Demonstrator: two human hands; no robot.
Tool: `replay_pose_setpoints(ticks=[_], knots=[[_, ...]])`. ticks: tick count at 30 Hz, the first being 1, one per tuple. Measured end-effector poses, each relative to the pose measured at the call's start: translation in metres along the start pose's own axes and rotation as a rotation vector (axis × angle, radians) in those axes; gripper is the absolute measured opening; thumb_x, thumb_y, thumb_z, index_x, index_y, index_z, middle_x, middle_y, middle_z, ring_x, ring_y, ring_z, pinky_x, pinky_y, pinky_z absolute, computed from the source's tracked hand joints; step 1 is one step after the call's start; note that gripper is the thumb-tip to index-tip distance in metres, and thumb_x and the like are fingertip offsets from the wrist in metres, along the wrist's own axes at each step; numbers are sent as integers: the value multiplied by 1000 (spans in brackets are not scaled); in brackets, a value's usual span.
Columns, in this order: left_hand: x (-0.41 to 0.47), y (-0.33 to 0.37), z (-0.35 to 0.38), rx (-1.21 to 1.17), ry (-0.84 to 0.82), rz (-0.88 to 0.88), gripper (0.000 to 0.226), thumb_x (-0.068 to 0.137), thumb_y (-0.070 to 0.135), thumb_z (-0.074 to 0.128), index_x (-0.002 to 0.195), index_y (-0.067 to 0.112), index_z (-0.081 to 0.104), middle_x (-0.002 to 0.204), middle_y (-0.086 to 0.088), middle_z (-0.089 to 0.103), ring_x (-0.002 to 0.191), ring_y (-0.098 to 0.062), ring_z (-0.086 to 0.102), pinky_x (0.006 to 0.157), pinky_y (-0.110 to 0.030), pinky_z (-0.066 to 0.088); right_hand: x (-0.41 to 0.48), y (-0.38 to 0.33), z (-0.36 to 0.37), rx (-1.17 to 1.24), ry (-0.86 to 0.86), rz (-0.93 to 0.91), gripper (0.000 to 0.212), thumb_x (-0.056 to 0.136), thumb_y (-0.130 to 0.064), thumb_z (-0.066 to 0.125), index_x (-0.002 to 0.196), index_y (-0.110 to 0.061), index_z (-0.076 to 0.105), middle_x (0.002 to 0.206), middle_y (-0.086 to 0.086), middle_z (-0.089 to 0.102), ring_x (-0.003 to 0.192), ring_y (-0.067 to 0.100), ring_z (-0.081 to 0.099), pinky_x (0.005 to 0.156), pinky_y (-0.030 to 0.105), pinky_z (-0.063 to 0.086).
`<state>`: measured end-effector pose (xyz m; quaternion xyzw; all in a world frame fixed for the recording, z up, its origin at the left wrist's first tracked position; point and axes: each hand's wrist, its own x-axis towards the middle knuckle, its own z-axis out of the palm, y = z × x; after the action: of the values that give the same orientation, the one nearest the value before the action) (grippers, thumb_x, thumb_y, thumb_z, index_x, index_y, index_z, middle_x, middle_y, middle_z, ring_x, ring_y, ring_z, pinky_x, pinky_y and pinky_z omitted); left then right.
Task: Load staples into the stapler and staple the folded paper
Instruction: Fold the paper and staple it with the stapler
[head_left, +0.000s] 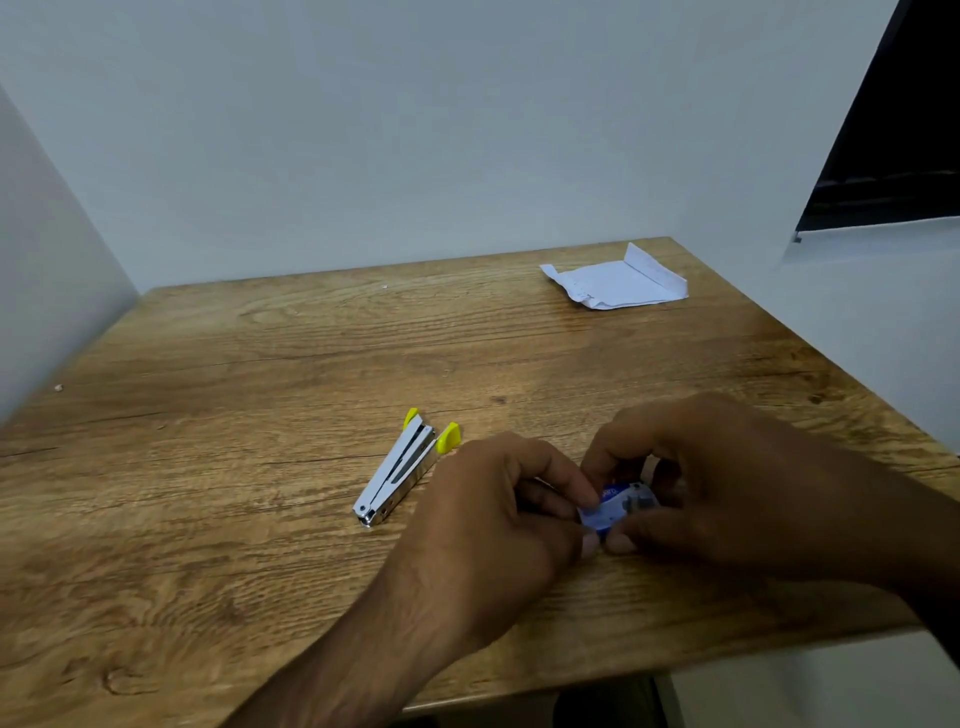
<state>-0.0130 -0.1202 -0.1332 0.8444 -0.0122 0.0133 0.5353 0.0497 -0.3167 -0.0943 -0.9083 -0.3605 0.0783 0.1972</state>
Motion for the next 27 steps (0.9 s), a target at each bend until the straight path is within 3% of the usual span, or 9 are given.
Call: replay_pose_setpoints(ticks=[3, 7, 10, 13, 15, 19, 22, 24, 27], knots=[[-8, -1, -8, -43, -30, 27, 31, 68, 7, 85, 86, 30, 75, 83, -2, 78, 75, -12, 76, 75, -36, 64, -2, 0, -4, 9, -57, 21, 41, 72, -47, 85, 104, -56, 62, 103, -32, 64, 100, -11, 56, 78, 24, 57], [-18, -11, -30, 40, 23, 84, 18, 71, 26, 83, 84, 33, 74, 70, 7, 73, 62, -7, 69, 59, -24, 55, -7, 3, -10, 36, -84, 40, 42, 70, -49, 85, 101, -65, 61, 111, -44, 56, 98, -10, 59, 80, 29, 60], [-23, -18, -53, 50, 108, 130, 9, 73, 26, 81, 79, 26, 74, 59, 7, 65, 54, -6, 60, 54, -24, 47, -9, 7, -11, 15, -92, 23, 44, 68, -54, 83, 102, -68, 58, 115, -49, 49, 105, -15, 53, 79, 30, 61], [-23, -23, -75, 285, 277, 206, 12, 76, 25, 83, 78, 29, 72, 66, 15, 67, 51, 0, 57, 51, -10, 40, -8, 7, -16, -36, -133, -14, 47, 60, -78, 67, 105, -70, 55, 117, -48, 50, 110, -19, 47, 79, 29, 59], [-19, -21, -87, 493, 368, 255, 12, 74, 40, 77, 79, 34, 67, 76, 16, 66, 62, -2, 60, 53, -11, 40, -3, 6, -23, -85, -102, -47, 51, 57, -87, 57, 105, -69, 56, 113, -42, 58, 108, -18, 49, 81, 28, 57], [-3, -22, -93, 738, 308, 210, 45, 74, 72, 57, 109, 42, 55, 93, 20, 56, 77, 4, 54, 61, -19, 37, 20, 1, -36, -86, 24, -86, 39, 66, -73, 64, 103, -62, 62, 109, -40, 63, 105, -15, 56, 80, 28, 57], [6, -27, -85, 815, 278, 139, 60, 76, 70, 59, 126, 39, 48, 94, 18, 54, 80, -1, 55, 66, -24, 35, 44, 1, -40, -68, 8, -62, 36, 67, -72, 66, 100, -56, 66, 103, -36, 67, 100, -17, 58, 80, 27, 56], [9, -28, -83, 830, 310, 134, 53, 80, 62, 62, 125, 35, 53, 92, 16, 56, 86, -9, 59, 68, -25, 34, 61, 6, -42, -49, -17, -32, 31, 72, -66, 71, 99, -51, 69, 99, -30, 70, 98, -16, 59, 77, 23, 54], [8, -31, -90, 845, 290, 111, 34, 79, 60, 63, 104, 37, 61, 86, 18, 60, 76, -1, 56, 61, -23, 36, 82, 22, -47, -49, 9, 21, 20, 78, -51, 79, 95, -43, 74, 92, -28, 72, 90, -16, 62, 68, 11, 45]])
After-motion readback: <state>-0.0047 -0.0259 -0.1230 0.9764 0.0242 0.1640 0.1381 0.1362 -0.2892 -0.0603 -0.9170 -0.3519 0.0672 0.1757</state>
